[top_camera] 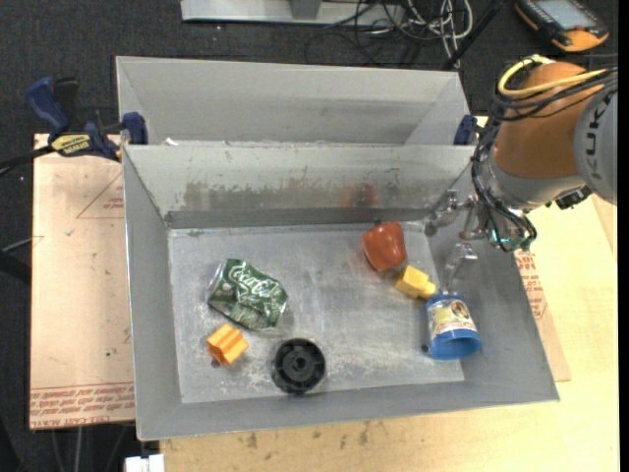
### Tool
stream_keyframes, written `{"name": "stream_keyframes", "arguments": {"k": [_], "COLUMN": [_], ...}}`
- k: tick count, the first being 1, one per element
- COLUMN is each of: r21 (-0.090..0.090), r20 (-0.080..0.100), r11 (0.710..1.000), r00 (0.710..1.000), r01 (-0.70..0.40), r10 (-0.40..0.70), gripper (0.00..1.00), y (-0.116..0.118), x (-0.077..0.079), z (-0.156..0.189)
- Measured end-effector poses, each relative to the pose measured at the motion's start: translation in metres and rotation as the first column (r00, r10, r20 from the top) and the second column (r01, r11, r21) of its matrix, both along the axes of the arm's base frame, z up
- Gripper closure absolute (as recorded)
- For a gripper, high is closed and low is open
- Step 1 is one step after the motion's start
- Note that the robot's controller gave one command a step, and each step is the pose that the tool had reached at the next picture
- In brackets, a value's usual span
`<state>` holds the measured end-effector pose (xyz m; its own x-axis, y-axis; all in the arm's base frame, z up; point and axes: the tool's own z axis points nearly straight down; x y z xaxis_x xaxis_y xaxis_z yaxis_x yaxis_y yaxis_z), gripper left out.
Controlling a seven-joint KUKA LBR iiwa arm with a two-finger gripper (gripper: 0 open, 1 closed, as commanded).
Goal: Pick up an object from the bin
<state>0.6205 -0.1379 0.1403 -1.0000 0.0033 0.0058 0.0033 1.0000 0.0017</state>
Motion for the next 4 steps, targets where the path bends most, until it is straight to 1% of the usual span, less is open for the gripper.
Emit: {"name": "stream_keyframes", "arguments": {"k": [1, 2, 3, 4], "r21": [-0.001, -0.001, -0.001, -0.003], "r20": [0.007, 0.015, 0.015, 0.018], "r11": [1.0, 1.0, 1.0, 0.999], "r00": [1.0, 1.0, 1.0, 0.999], "r01": [-0.002, -0.016, -0.016, -0.049], "r10": [0.002, 0.016, 0.016, 0.049], "gripper": [0.0, 1.0, 1.0, 1.0], "y": [0.0, 0.037, 0.037, 0.049], "x": [0.002, -0.027, -0.027, -0.013], "z": [0.005, -0.065, -0.065, 0.111]}}
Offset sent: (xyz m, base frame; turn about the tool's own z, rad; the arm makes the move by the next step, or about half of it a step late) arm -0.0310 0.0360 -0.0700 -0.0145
